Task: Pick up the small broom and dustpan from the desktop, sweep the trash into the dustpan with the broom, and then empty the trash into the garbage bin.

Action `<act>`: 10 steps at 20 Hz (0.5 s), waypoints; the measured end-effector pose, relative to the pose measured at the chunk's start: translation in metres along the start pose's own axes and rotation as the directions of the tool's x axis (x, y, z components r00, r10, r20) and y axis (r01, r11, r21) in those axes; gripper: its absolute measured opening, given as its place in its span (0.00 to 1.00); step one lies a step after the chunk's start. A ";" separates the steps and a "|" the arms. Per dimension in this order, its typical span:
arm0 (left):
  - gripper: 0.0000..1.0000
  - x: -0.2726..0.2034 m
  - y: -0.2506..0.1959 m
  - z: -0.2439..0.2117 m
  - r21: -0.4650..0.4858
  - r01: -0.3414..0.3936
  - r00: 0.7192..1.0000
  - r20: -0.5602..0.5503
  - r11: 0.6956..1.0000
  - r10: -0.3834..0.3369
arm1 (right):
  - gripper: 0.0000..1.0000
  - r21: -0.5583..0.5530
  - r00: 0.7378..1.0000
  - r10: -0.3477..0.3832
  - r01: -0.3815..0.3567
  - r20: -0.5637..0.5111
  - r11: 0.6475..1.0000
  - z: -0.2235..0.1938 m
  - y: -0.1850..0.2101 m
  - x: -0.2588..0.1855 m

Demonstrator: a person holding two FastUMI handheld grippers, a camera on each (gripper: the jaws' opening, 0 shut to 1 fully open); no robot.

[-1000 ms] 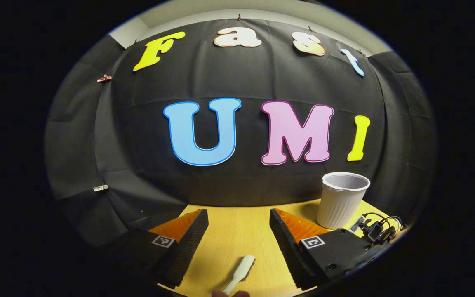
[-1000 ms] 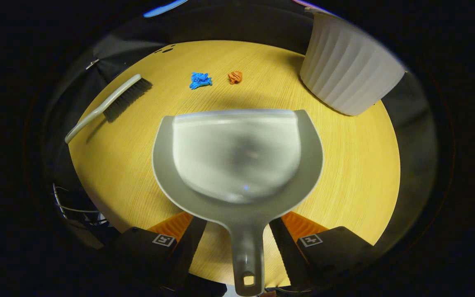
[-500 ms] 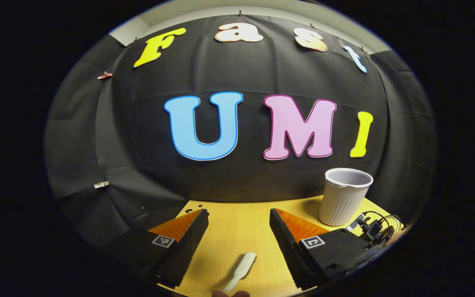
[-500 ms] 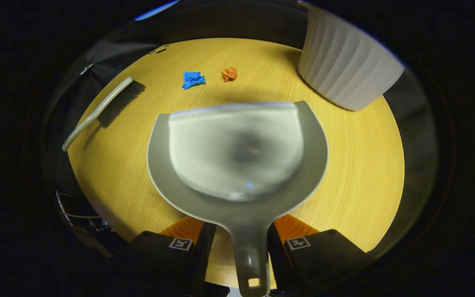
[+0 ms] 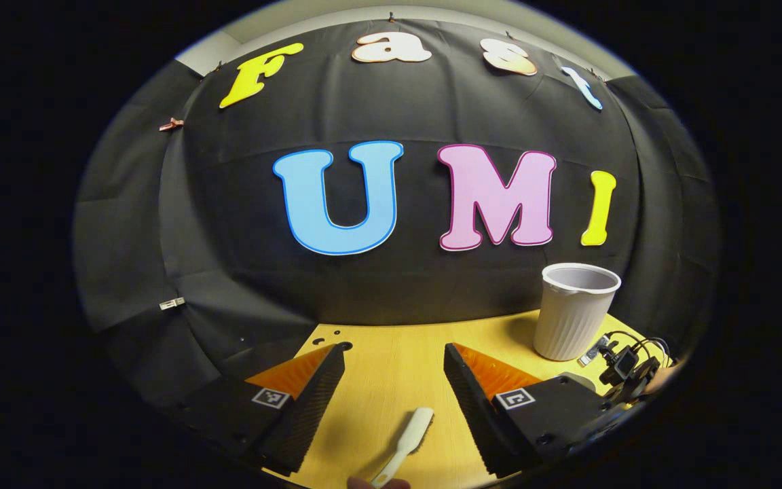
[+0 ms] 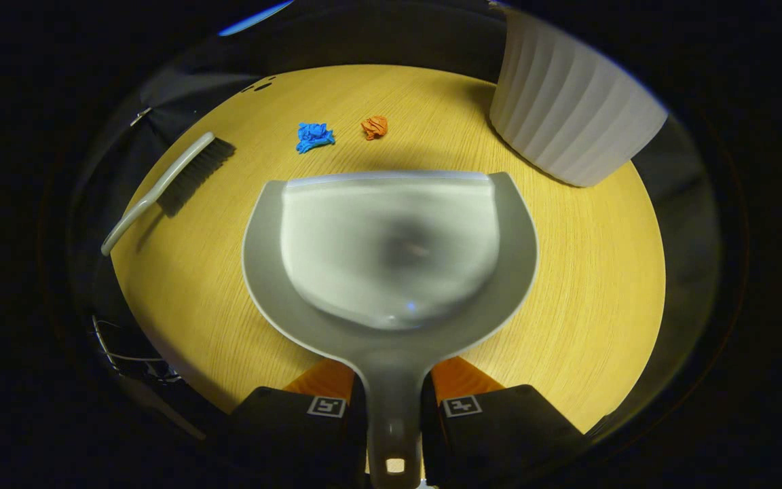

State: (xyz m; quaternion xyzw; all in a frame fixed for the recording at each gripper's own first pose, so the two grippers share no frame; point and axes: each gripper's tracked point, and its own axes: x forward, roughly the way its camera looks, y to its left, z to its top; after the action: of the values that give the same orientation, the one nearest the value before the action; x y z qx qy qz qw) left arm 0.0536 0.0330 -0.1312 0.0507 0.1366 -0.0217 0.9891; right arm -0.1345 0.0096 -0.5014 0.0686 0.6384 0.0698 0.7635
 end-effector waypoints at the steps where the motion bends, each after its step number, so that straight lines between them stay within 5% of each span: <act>1: 0.93 0.000 0.005 -0.008 0.001 0.000 1.000 -0.015 1.000 0.000 | 0.34 0.006 1.000 -0.007 0.007 0.007 1.000 0.002 0.000 -0.002; 3: 0.93 0.001 0.011 -0.027 -0.005 0.013 0.998 -0.063 1.000 -0.013 | 0.40 0.022 0.999 -0.004 0.003 0.051 1.000 0.010 -0.001 -0.019; 6: 0.93 0.003 0.020 -0.062 -0.029 0.035 0.984 -0.176 0.999 -0.040 | 0.36 0.010 0.997 0.003 -0.003 0.081 1.000 0.015 -0.004 -0.044; 10: 0.94 0.009 0.015 -0.117 -0.013 0.105 0.938 -0.332 0.994 -0.103 | 0.36 -0.003 0.996 -0.004 0.004 0.093 1.000 0.010 -0.012 -0.063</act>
State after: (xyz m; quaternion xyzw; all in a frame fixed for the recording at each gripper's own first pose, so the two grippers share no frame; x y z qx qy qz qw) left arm 0.0313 0.0600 -0.2444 0.0487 0.3039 -0.0653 0.9492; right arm -0.1353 -0.0146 -0.4415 0.0693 0.6020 0.0662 0.7927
